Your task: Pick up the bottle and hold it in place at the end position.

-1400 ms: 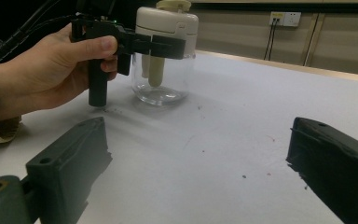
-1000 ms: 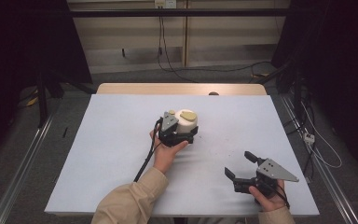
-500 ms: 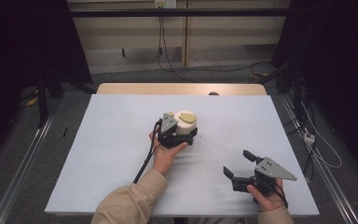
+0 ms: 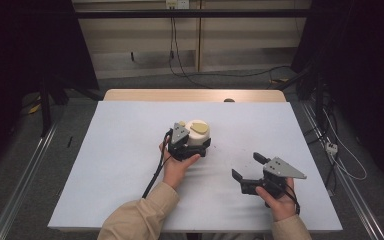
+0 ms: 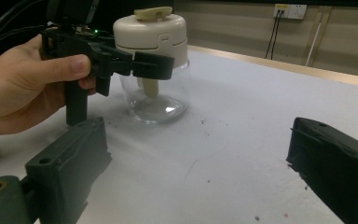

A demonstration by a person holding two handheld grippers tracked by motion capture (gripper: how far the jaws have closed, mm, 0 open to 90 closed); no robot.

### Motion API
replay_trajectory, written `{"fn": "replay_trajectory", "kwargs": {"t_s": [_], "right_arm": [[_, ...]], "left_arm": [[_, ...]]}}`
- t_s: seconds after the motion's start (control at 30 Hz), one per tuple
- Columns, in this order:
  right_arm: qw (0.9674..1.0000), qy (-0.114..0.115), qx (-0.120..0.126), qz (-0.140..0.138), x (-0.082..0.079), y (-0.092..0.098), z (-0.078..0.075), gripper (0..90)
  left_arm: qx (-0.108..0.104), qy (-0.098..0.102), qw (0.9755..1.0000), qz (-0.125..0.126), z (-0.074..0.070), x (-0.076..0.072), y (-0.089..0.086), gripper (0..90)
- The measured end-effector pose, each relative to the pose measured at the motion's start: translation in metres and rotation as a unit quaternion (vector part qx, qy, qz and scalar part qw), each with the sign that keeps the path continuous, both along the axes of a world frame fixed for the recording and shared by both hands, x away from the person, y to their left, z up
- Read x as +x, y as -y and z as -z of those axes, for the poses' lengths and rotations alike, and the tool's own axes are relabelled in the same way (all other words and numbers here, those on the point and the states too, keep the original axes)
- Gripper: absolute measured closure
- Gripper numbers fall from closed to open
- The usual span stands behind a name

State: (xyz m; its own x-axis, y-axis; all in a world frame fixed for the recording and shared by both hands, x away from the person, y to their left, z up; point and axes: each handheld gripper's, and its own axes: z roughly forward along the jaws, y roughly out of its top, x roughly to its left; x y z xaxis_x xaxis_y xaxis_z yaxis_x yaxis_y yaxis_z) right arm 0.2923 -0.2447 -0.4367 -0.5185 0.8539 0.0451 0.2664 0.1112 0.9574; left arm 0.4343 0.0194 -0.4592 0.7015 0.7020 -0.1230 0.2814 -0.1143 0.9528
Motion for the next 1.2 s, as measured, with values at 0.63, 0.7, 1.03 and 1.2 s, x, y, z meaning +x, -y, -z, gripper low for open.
{"fn": "replay_trajectory", "kwargs": {"t_s": [0.63,0.7,1.03,1.2], "right_arm": [[0.9999,-0.01,0.01,0.001,0.029,-0.022,-0.011,5.0],[0.9998,-0.013,0.016,0.003,0.032,-0.024,-0.013,5.2],[0.9998,-0.018,-0.002,-0.006,0.048,-0.04,-0.015,6.9],[0.9998,-0.021,0.003,-0.003,0.056,-0.042,-0.02,8.3]], "left_arm": [[0.016,-0.004,0.9998,-0.008,-0.003,-0.003,0.0,4.8],[0.013,-0.003,0.9999,-0.006,-0.002,-0.003,-0.001,4.8],[0.026,0.006,0.9996,-0.01,-0.003,-0.007,0.0,4.5],[0.038,0.011,0.9992,-0.007,-0.003,-0.009,-0.002,4.4]]}}
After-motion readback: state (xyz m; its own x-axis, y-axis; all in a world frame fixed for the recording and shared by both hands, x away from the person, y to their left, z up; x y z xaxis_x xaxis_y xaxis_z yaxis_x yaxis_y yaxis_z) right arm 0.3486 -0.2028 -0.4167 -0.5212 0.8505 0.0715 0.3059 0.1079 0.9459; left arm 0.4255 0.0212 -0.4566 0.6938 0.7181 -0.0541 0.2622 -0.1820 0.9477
